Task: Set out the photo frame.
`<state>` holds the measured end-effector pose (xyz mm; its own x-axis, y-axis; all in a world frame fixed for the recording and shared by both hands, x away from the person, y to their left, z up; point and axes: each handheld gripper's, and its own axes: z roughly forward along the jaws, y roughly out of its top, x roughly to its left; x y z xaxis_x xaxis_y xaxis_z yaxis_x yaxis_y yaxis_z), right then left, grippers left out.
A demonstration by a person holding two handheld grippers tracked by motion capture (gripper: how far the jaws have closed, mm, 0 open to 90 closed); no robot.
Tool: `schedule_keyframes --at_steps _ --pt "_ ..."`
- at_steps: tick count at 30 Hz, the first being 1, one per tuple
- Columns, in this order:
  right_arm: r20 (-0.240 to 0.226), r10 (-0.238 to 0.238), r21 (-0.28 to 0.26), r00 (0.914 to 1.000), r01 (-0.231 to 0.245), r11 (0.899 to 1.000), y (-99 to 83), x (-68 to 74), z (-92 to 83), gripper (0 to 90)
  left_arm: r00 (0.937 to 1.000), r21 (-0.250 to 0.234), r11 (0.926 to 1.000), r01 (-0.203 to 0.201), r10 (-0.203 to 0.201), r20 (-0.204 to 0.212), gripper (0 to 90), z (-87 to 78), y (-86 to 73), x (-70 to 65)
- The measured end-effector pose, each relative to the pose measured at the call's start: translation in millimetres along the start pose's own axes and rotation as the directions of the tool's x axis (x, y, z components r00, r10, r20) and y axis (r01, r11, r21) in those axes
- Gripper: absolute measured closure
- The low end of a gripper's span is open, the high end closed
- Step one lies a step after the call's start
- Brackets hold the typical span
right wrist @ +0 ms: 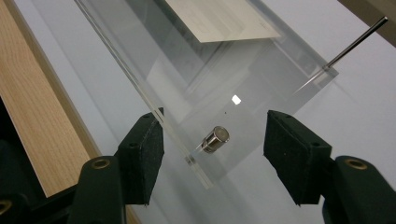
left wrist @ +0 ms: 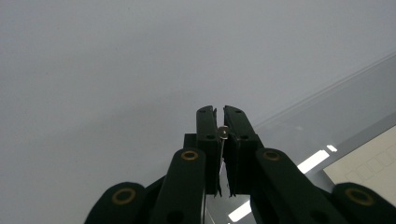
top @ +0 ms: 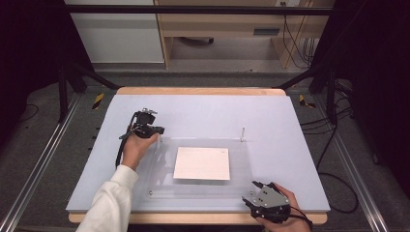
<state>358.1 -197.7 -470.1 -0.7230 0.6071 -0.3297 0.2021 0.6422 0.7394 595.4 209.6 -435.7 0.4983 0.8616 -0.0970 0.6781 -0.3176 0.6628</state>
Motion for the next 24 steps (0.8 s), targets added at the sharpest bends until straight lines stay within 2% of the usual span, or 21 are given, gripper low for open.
schedule_keyframes --at_steps 10,17,20,24 --pt "0.011 -0.033 -0.040 0.9994 0.034 0.999 5.2 -2.2 -4.5 40.2 0.9999 0.010 0.9999 0.003 -0.003 0.010 84.8 1.1 2.6 2.1" --pt "-0.017 -0.074 -0.047 0.9971 0.074 0.996 8.0 0.6 2.0 40.5 0.9999 0.013 0.9999 -0.003 0.002 0.010 84.8 0.8 2.5 1.7" --pt "-0.003 -0.090 -0.069 0.9960 0.089 0.994 7.4 1.5 1.0 42.3 0.9999 0.011 0.9999 0.001 -0.002 0.012 84.8 1.1 2.6 2.2" --pt "0.022 -0.087 -0.108 0.9959 0.089 0.990 8.7 0.2 -2.8 44.7 0.9997 0.011 0.9999 0.012 -0.012 0.021 84.8 1.8 3.2 4.4"
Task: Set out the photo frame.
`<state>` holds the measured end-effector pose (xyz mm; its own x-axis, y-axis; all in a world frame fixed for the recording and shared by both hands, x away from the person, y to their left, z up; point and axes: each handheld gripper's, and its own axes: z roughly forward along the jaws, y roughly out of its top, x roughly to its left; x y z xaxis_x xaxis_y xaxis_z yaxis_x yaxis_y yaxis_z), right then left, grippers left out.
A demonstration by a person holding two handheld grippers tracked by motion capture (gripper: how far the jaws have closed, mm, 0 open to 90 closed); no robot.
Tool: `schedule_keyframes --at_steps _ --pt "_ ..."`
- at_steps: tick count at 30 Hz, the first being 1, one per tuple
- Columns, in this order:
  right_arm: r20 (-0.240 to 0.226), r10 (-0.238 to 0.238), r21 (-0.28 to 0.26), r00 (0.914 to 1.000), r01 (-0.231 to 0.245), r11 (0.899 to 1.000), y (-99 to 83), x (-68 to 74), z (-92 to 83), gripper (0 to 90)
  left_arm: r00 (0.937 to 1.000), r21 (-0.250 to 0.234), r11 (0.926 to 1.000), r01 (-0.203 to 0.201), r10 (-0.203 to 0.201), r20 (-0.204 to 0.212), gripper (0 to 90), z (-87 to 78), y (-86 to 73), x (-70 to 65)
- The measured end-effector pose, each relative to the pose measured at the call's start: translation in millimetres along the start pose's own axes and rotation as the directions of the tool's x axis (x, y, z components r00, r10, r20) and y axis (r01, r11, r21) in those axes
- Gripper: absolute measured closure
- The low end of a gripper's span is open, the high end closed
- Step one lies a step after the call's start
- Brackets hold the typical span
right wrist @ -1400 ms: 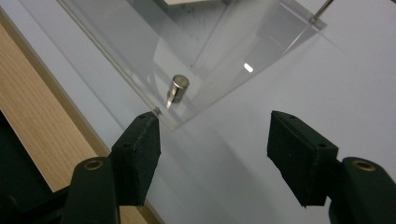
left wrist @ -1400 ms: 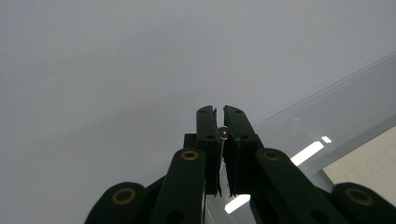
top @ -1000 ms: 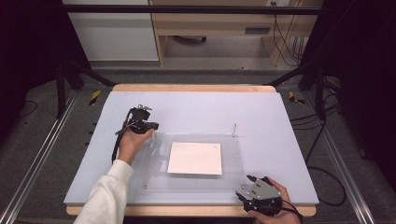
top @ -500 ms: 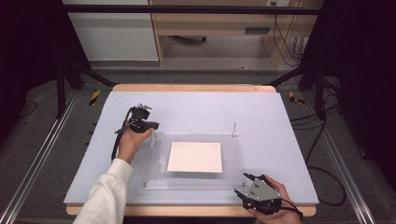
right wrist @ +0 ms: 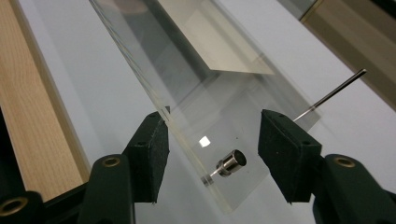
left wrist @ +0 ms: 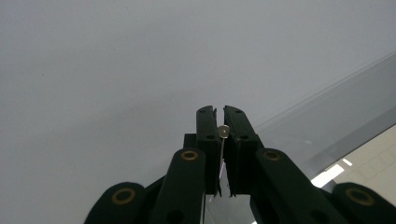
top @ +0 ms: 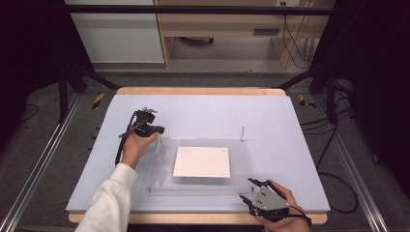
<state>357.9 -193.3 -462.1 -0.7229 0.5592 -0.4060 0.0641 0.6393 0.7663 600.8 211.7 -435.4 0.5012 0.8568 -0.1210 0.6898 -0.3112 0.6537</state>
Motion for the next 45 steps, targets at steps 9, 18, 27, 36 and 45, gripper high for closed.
schedule_keyframes --at_steps 9,18,27,36,45 --pt "0.001 0.003 -0.011 1.0000 -0.003 1.000 -4.2 0.4 0.9 44.1 1.0000 0.007 1.0000 0.001 -0.001 -0.004 84.8 0.6 1.3 -0.7" --pt "0.026 -0.030 -0.015 0.9992 0.030 0.999 -5.8 2.0 -0.8 49.9 1.0000 -0.001 1.0000 0.003 -0.003 -0.005 84.8 0.5 0.4 -0.4" --pt "0.018 -0.024 -0.027 0.9996 0.024 0.999 14.7 -14.1 -8.9 56.2 0.9996 -0.034 0.9991 -0.024 0.024 -0.014 82.8 1.9 -0.1 1.2" --pt "0.019 -0.001 -0.039 0.9998 0.002 0.999 30.0 -28.0 -13.6 59.4 0.9914 -0.244 0.9610 -0.130 0.121 -0.051 71.8 -33.6 1.6 -8.0" --pt "0.002 0.023 -0.033 0.9997 -0.023 0.999 38.5 -37.9 -14.9 59.6 0.9604 -0.346 0.8981 -0.271 0.277 -0.034 59.3 -89.3 -28.1 -20.1"
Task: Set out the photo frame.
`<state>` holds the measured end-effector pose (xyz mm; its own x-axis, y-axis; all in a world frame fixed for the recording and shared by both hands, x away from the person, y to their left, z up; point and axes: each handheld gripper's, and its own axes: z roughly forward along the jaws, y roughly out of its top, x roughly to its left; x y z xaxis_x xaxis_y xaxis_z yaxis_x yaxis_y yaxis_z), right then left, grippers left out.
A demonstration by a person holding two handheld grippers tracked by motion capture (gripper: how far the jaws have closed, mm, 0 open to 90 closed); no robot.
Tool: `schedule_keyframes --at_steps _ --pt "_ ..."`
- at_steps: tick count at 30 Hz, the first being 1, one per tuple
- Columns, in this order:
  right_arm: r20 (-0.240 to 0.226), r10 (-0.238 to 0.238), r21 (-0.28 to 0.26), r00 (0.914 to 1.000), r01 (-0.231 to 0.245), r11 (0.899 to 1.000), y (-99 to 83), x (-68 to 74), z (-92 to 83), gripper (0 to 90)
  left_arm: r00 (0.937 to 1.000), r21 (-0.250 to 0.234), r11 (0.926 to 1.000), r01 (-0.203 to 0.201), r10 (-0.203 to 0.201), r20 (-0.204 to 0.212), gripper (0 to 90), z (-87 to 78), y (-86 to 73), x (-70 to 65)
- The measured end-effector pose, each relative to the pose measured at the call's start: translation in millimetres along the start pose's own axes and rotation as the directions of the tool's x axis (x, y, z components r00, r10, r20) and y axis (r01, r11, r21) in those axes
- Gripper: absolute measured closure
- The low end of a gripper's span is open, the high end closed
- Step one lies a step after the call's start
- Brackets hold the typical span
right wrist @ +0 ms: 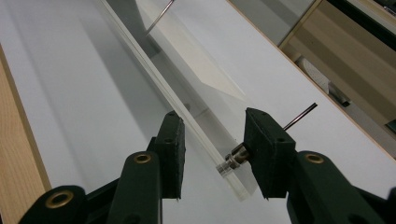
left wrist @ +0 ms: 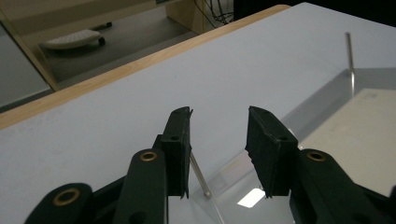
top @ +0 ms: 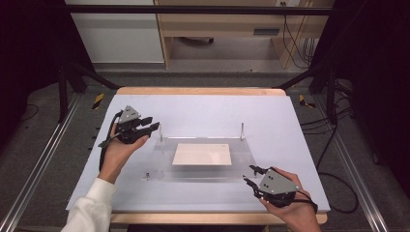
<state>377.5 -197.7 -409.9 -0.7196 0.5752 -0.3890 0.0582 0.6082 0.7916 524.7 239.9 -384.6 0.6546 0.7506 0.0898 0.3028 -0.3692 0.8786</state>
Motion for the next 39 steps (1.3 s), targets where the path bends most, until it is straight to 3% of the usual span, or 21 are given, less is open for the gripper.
schedule_keyframes --at_steps 5,8,16,23,31,36,39 --pt "0.004 0.007 0.004 1.0000 -0.007 1.000 7.3 -6.6 -0.7 60.0 0.9972 -0.034 0.9969 -0.071 0.072 0.022 57.3 -31.5 0.1 -14.4" --pt "0.001 0.007 0.007 1.0000 -0.007 1.000 11.4 -11.2 -0.8 60.4 0.9971 -0.061 0.9959 -0.067 0.069 0.032 54.4 -44.0 0.6 -15.5" --pt "-0.014 0.015 0.021 0.9998 -0.015 1.000 20.8 -22.4 -0.4 61.1 0.9946 -0.084 0.9928 -0.086 0.091 0.051 50.6 -58.7 0.5 -18.5" --pt "-0.016 0.013 0.036 0.9998 -0.013 0.999 29.0 -31.5 0.6 62.1 0.9853 -0.119 0.9846 -0.128 0.140 0.098 47.4 -74.3 9.7 -26.9" --pt "-0.012 0.022 0.046 0.9997 -0.022 0.999 37.4 -40.9 2.1 62.4 0.9580 -0.170 0.9644 -0.203 0.231 0.169 42.1 -94.1 23.9 -48.6" --pt "-0.017 0.029 0.048 0.9994 -0.028 0.998 40.0 -45.2 2.8 62.5 0.9307 -0.139 0.9516 -0.274 0.299 0.211 40.2 -95.5 23.7 -60.8" --pt "-0.017 0.037 0.049 0.9992 -0.036 0.998 41.1 -46.7 3.1 62.6 0.9091 -0.089 0.9306 -0.355 0.366 0.199 39.8 -90.9 20.1 -70.0"
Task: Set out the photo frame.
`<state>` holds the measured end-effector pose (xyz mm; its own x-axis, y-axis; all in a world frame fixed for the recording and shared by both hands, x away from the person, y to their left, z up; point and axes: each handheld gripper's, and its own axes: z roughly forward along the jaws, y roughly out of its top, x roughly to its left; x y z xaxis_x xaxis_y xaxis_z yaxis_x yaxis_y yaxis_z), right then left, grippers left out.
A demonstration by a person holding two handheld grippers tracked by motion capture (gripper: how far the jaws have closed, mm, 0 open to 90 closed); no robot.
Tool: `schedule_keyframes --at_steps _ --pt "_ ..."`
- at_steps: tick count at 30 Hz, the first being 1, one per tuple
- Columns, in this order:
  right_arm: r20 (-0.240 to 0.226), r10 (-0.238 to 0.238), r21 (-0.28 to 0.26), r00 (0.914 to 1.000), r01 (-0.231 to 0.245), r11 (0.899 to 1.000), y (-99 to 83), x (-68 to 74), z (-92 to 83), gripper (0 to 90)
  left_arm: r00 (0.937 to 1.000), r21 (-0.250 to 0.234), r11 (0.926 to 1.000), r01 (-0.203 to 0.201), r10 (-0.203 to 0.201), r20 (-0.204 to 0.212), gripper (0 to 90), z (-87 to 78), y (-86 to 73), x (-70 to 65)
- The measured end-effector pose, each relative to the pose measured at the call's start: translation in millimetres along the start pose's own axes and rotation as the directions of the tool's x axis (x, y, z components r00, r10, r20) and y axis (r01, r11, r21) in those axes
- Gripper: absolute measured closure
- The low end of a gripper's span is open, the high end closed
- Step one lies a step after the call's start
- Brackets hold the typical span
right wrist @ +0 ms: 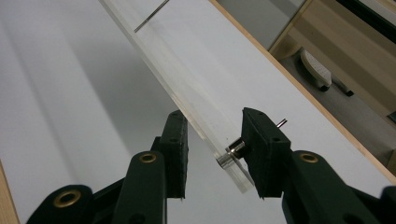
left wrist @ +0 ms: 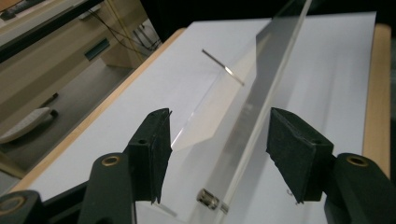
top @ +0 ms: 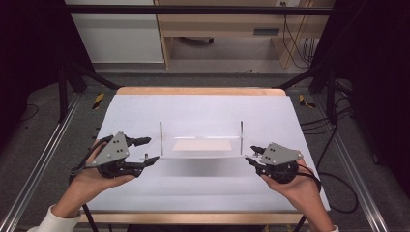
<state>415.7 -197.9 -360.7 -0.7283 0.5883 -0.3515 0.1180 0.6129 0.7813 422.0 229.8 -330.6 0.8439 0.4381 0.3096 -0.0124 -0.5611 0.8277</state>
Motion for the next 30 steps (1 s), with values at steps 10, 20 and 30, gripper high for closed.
schedule_keyframes --at_steps 10,20,30 --pt "-0.001 0.016 0.006 0.9999 -0.016 1.000 5.5 -6.6 0.9 62.5 0.9964 0.080 0.9932 -0.085 0.085 0.004 61.0 19.7 -0.9 -3.0" --pt "-0.011 0.020 0.015 0.9997 -0.020 1.000 12.6 -15.4 2.3 62.5 0.9945 0.090 0.9904 -0.105 0.104 0.015 72.2 24.4 0.5 4.9" --pt "-0.015 0.032 -0.004 0.9994 -0.032 0.999 19.5 -29.4 5.8 61.3 0.9966 0.102 0.9914 -0.081 0.080 0.020 71.8 26.7 11.1 21.1"
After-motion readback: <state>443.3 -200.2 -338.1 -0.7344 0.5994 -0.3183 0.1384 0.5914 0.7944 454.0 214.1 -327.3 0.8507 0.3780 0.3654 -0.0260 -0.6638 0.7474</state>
